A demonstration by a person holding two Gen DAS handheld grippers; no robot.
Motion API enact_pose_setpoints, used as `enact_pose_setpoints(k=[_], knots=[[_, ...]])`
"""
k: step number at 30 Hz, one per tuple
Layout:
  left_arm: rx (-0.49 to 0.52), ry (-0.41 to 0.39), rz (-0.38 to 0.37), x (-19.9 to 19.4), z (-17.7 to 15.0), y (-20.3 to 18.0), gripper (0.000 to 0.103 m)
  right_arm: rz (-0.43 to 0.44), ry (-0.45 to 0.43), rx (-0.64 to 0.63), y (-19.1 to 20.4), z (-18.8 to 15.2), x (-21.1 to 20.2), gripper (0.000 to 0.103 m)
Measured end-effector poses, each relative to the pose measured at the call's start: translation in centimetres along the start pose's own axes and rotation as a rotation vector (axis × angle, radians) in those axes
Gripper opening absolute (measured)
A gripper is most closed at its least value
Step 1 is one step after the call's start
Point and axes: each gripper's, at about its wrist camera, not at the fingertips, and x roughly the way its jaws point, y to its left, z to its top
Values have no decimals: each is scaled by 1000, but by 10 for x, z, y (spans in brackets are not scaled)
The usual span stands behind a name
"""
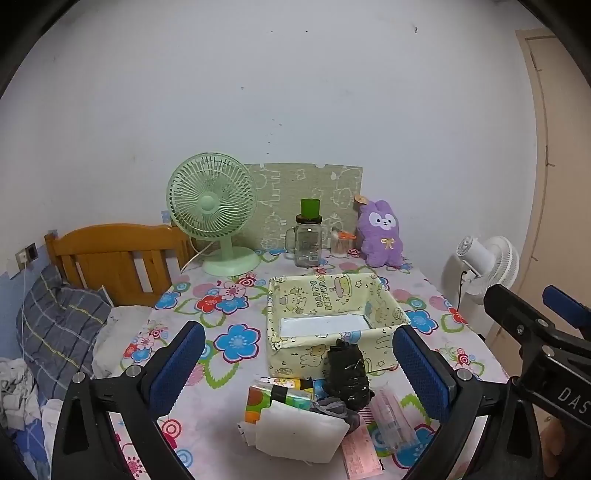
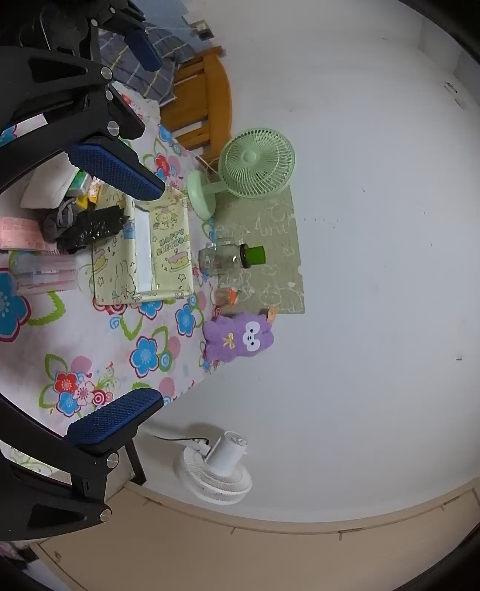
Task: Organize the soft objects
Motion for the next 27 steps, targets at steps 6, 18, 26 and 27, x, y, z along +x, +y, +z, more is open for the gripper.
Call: enact_pose_setpoints(k=[6, 18, 26, 27], knots=[[5, 3, -3, 0, 0, -1, 102, -2, 7, -1, 1, 0, 1, 103], [-8, 0, 2, 2, 1, 1, 102, 1, 15, 18, 1, -2, 5, 103], [-13, 6, -6, 4, -2, 1, 102, -4, 21, 19, 2, -3, 6, 103], [-14, 6, -7, 4, -2, 2, 102, -3, 22, 22, 2, -3, 6, 103]])
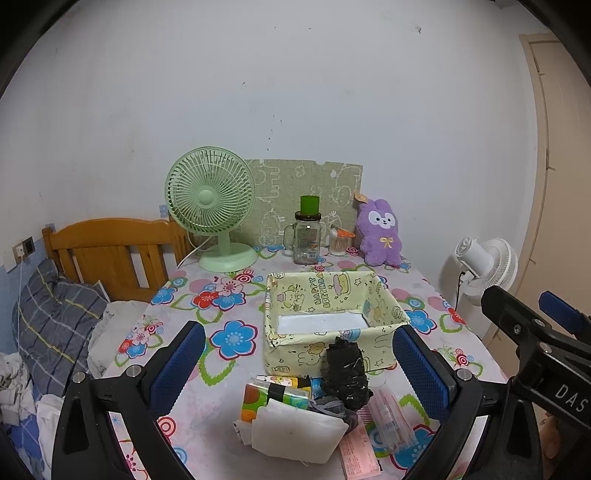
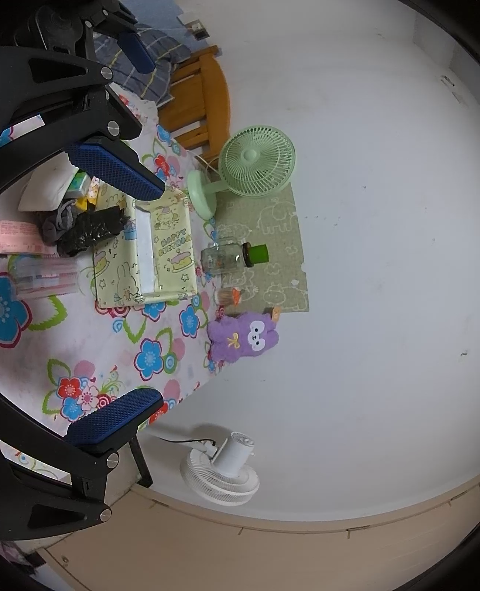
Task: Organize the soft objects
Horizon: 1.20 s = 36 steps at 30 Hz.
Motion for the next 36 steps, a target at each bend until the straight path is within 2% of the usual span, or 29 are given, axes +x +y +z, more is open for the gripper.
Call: enact_pose_setpoints(k=[36], knots=[[-4, 12, 10, 5, -6, 1, 101, -16, 4, -9, 1, -4, 6, 103]])
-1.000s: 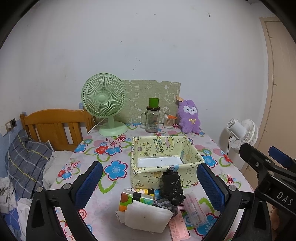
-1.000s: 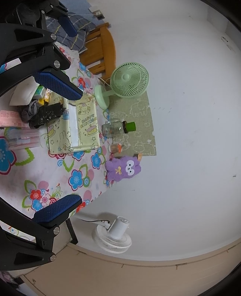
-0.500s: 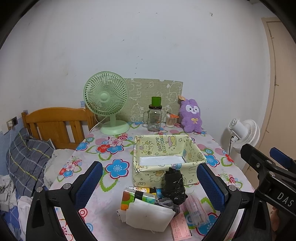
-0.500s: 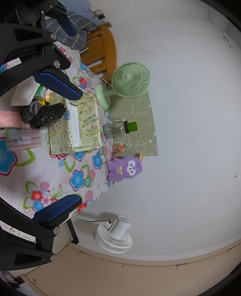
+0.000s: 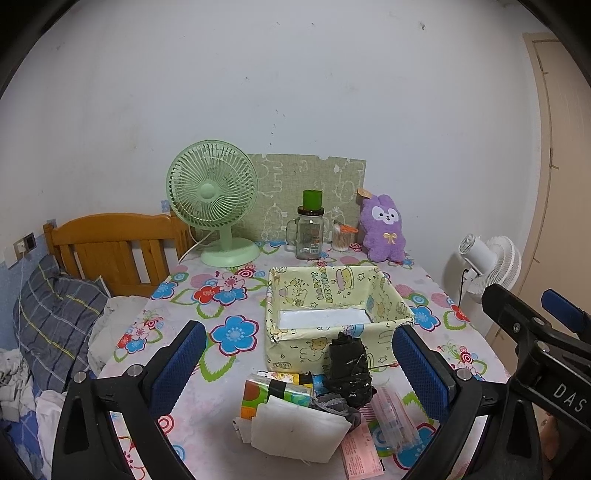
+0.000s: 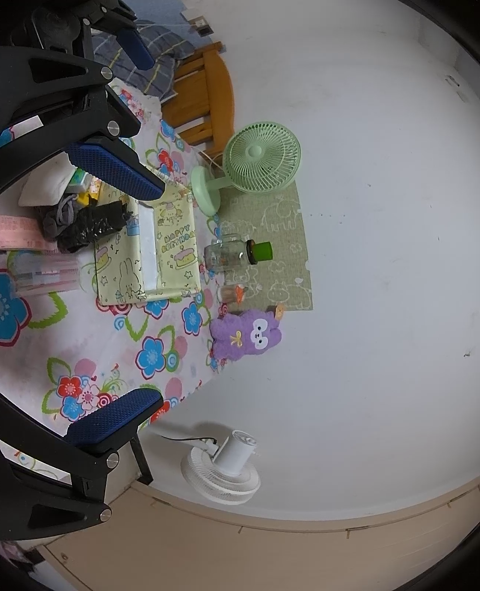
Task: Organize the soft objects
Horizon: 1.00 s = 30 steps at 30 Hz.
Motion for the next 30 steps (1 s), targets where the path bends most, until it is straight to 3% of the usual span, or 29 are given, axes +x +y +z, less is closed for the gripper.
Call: enact_pose_setpoints(k=[17, 26, 30], knots=[[14, 37, -1, 20, -11, -6, 94, 23, 23, -28, 10, -12, 18, 103], [33, 49, -55, 28, -30, -8, 94, 32, 52, -42, 15, -27, 32, 103], [41, 65, -45, 34, -39, -7, 94, 63, 72, -44, 20, -39, 39, 102]])
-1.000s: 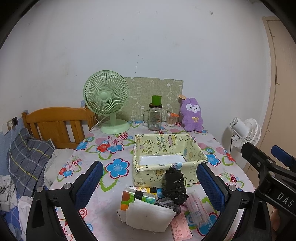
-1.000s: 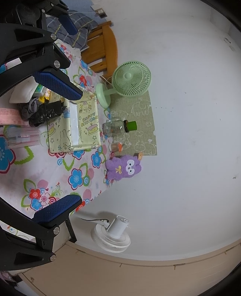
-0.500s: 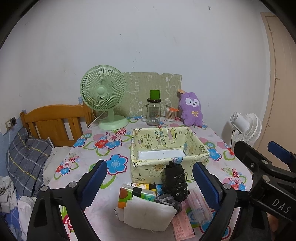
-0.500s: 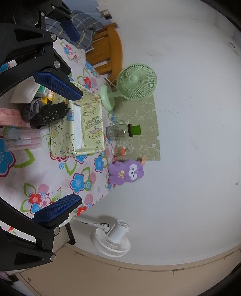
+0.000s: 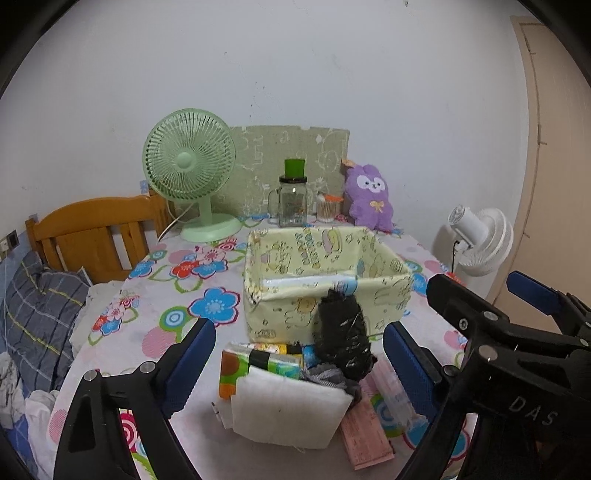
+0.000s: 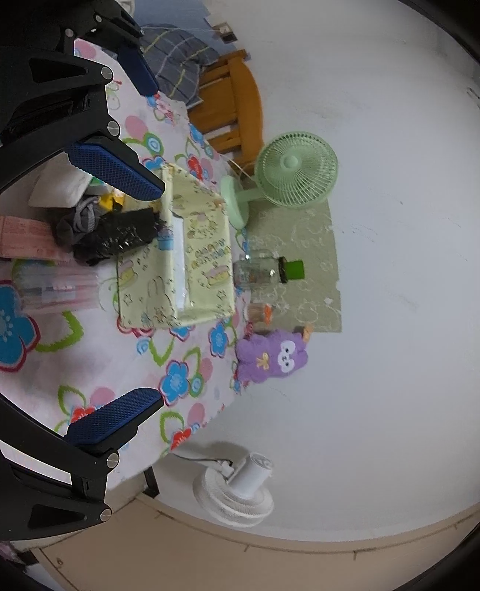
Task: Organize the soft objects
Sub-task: 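Grasp the white cloth with the left tool while the right tool grasps the black plastic bag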
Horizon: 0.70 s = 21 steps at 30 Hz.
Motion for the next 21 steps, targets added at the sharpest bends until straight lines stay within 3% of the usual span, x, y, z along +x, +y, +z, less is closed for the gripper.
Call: enact_pose_setpoints(k=[4, 21], knots=[[6, 8, 43, 8, -13, 0, 94, 8, 23, -21, 6, -12, 10, 102], [-14, 114, 0, 35, -52, 8, 94, 47, 115, 1, 11, -54, 38, 99]])
